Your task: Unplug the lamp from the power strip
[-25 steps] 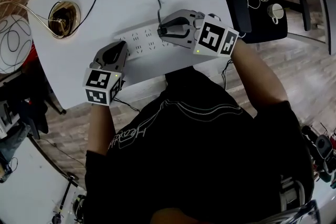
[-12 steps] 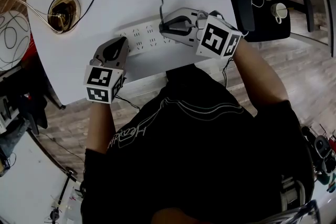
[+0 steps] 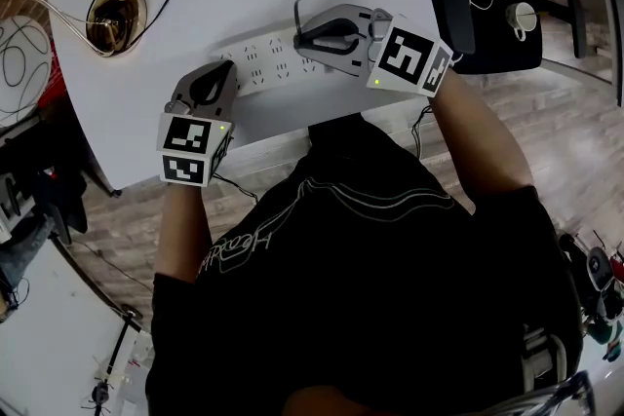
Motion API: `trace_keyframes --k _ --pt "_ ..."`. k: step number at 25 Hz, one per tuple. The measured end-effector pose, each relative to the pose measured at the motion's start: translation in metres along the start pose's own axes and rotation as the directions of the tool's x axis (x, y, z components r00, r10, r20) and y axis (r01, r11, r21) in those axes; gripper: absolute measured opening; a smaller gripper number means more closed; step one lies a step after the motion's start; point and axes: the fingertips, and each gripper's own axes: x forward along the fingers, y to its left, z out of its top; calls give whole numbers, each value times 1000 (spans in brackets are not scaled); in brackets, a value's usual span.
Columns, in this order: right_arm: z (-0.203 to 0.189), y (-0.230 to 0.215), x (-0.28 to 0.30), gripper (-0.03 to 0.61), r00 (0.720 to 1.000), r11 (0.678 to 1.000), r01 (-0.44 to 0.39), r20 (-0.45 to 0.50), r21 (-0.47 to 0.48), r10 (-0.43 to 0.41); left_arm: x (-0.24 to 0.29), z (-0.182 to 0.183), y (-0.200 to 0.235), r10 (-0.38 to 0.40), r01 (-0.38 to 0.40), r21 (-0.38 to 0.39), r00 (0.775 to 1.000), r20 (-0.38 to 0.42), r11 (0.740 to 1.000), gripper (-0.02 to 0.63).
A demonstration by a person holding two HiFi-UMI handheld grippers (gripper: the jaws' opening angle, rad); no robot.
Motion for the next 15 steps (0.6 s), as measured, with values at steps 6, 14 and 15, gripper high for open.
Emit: trace_keyframes --k 6,14,15 --pt "-3 -8 0 17 1000 994 -16 25 104 14 0 0 0 12 -12 2 1000 2 1000 3" --pt "0 6 -2 17 995 995 -95 37 -8 96 1 1 1 -13 13 -16 1000 -8 1000 2" --pt "0 6 -2 17 994 995 -98 40 -4 98 1 1 1 -13 13 -15 1000 -11 1000 2"
